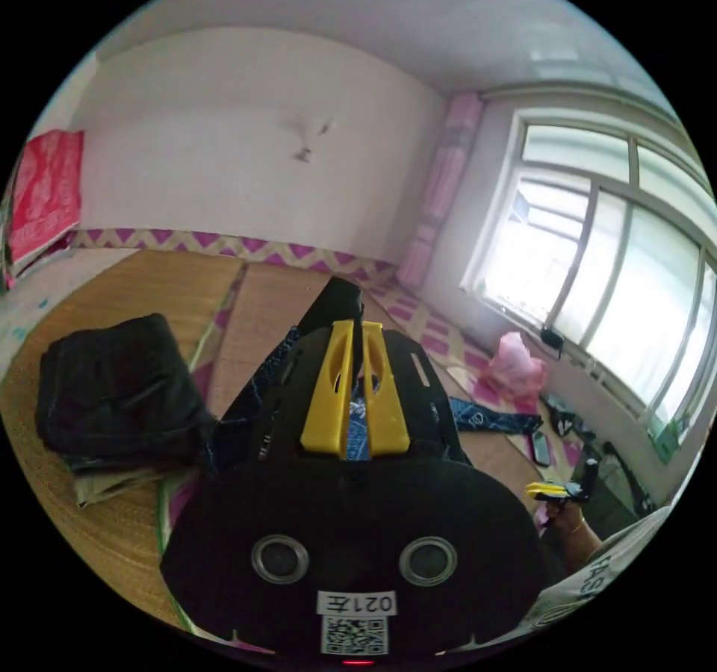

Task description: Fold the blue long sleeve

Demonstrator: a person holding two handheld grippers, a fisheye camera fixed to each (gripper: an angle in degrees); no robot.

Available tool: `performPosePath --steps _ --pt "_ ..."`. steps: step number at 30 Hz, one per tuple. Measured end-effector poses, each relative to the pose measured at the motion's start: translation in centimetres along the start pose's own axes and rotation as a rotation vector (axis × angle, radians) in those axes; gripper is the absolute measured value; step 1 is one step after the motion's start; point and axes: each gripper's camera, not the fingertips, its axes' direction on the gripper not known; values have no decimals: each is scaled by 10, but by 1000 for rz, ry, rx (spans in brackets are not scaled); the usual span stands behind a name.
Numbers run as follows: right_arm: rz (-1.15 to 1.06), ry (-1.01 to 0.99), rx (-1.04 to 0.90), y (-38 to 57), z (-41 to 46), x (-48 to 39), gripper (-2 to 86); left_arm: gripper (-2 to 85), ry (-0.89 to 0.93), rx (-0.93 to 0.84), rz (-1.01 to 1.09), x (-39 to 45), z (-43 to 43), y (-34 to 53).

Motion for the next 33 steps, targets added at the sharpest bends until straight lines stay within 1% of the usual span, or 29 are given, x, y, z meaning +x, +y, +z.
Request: performPosePath --steps 2,3,5,6,8,11,15,17,19,21,23,24,26,27,29,33 --pt "15 -22 21 8 -14 8 67 -9 19 -87 62 51 81 5" --pt "19 -19 24 10 -17 10 67 -9 22 -107 77 63 102 8" --pt "31 -21 32 17 -29 15 67 -9 49 -201 148 108 185 27" --pt "34 -25 36 18 -32 16 67 -9 43 -224 165 119 205 34" --pt "37 -28 39 21 -41 19 67 -9 54 -316 230 159 278 60" --pt "40 -19 34 22 -48 24 67 -9 55 -388 291 205 346 87" --pt "63 -20 36 21 -52 36 66 -9 68 -422 354 253 403 114" --pt "77 -35 36 17 -51 44 66 -9 20 -477 405 280 443 133" --pt "77 -36 32 13 -50 48 66 -9 -17 -511 456 296 467 146" --pt "74 -41 27 8 -48 51 65 -8 -35 -468 471 307 476 151" --pt "68 -43 28 1 -47 54 66 -6 -2 -433 510 322 487 157" --pt "67 -43 27 -1 -46 55 66 -5 9 -443 525 325 492 160" --pt "66 -43 25 -11 -42 61 67 4 -20 -556 545 335 522 176" --pt "68 -41 25 -14 -42 63 67 9 -28 -558 545 338 525 176" --pt "87 -7 39 -29 -43 72 72 25 31 -512 486 339 526 173" --pt "150 77 83 -60 -50 100 84 46 142 -424 467 337 515 170"
